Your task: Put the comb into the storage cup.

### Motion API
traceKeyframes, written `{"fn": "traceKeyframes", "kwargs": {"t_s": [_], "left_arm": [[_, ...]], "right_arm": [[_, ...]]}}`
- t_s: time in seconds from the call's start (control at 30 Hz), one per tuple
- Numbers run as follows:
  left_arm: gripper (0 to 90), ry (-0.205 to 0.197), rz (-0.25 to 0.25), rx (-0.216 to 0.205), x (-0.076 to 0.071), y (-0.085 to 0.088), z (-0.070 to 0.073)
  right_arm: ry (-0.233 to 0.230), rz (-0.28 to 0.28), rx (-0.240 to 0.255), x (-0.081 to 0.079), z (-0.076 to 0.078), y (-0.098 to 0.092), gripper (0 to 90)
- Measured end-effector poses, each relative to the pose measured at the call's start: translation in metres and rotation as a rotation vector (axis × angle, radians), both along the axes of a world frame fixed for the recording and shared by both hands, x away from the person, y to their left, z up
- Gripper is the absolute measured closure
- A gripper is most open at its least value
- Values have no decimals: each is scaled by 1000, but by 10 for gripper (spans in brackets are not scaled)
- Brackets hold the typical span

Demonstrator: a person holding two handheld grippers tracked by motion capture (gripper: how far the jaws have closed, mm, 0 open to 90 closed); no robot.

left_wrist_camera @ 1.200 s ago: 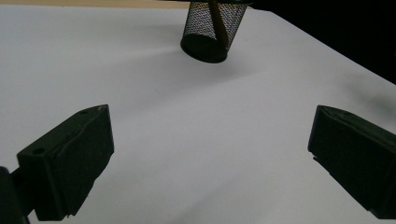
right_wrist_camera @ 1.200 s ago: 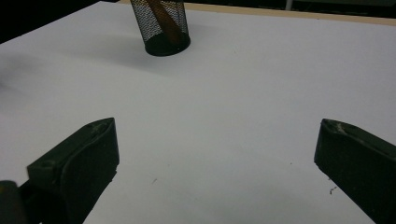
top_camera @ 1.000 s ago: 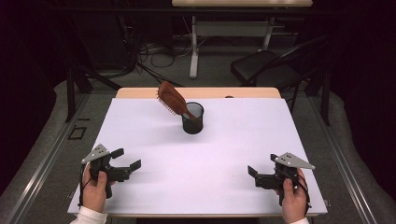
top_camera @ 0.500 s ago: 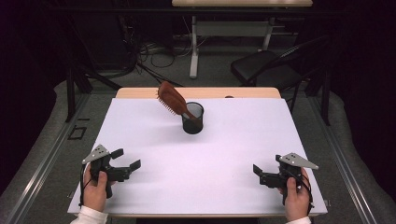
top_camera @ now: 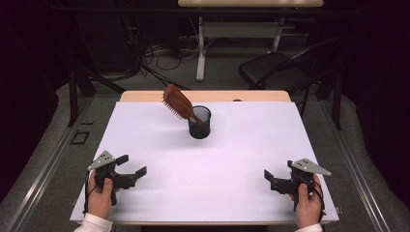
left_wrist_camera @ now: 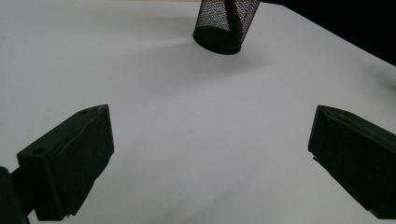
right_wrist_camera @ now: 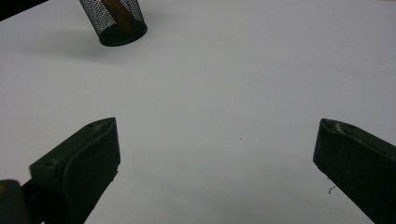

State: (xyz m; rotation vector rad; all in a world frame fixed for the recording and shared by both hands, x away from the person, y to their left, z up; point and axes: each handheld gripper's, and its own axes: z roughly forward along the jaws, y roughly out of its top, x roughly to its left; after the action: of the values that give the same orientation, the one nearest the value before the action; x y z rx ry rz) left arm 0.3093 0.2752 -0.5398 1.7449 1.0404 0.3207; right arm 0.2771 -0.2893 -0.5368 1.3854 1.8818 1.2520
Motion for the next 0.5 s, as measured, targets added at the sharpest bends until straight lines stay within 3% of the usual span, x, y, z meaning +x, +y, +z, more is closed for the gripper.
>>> {"fn": "traceKeyframes", "kwargs": {"t_s": [0.5], "left_arm": [[5, 6, -4, 7, 2, -1, -3]], "right_arm": [[20, -20, 9, 2, -4, -6, 5]]}}
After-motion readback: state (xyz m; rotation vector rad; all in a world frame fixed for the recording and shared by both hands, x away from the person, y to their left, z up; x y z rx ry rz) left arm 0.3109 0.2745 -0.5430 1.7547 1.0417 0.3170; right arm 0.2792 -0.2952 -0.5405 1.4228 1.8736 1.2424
